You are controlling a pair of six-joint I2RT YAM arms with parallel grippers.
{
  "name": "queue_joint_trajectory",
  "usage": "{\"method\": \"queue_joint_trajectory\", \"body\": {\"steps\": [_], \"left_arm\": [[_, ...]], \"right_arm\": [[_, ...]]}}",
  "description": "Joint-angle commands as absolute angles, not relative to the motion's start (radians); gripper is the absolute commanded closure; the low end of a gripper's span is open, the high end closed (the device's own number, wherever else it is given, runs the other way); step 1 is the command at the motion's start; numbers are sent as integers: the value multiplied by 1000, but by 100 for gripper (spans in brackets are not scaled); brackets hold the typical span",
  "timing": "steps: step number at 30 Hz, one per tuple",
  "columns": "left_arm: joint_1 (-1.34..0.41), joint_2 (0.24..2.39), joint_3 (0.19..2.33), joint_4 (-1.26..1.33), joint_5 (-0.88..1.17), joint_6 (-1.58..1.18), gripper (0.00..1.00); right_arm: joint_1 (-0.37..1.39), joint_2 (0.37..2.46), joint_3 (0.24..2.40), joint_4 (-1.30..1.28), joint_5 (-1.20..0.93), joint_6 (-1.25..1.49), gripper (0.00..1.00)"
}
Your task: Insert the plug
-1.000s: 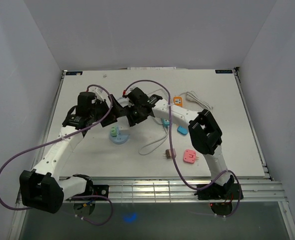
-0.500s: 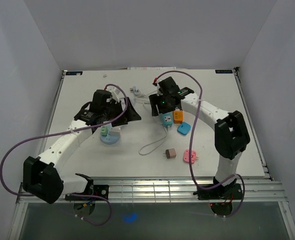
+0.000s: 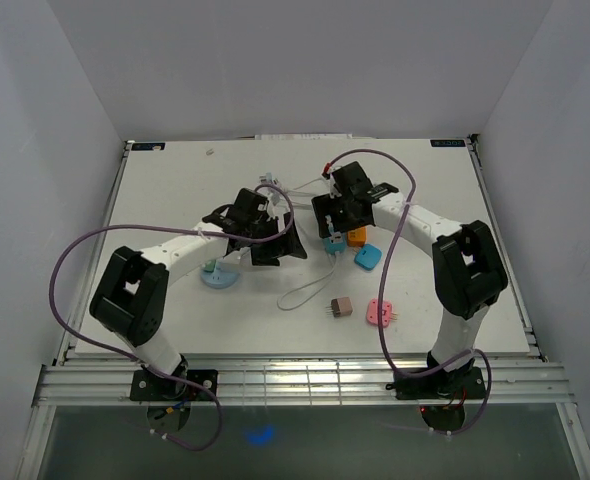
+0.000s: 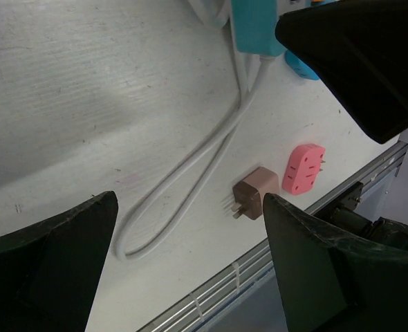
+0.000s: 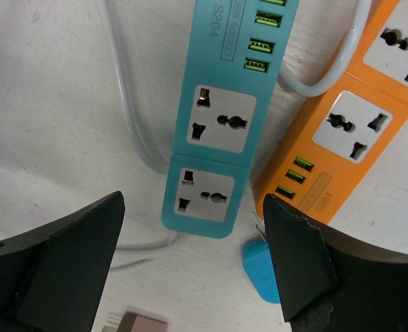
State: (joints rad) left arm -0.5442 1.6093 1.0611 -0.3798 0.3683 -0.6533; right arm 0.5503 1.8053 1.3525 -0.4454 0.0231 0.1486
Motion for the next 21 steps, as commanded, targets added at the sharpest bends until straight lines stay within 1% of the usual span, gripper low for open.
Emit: {"method": "queue_joint_trajectory", "body": {"steps": [1, 5, 6, 11, 14, 17, 18, 21], "left_arm": [[-526, 1637, 1051, -333, 388, -661, 4], [-491, 1698, 1043, -342, 329, -664, 4], [-477, 1704, 1042, -347, 324, -664, 5], [-333, 1759, 1052, -348, 316, -644, 6], [-256, 1808, 1101, -364, 295, -635, 6], [-212, 1862, 1182, -412, 229, -635, 7], [-203, 1876, 1204, -422, 197, -640, 7], [-173, 1914, 1282, -429, 196, -640, 7]], "right_arm": [[545, 1847, 1405, -400, 26, 138, 14], [540, 1891, 1430, -397, 32, 141, 15], [537, 1911, 1442, -399, 29, 147, 16], [534, 1957, 1470, -400, 28, 158, 18], [534, 1976, 1470, -399, 17, 160, 19], [535, 1986, 1460, -399, 11, 156, 26], [535, 1988, 1456, -402, -23, 156, 30], [548, 1967, 1418, -382, -44, 150, 40]]}}
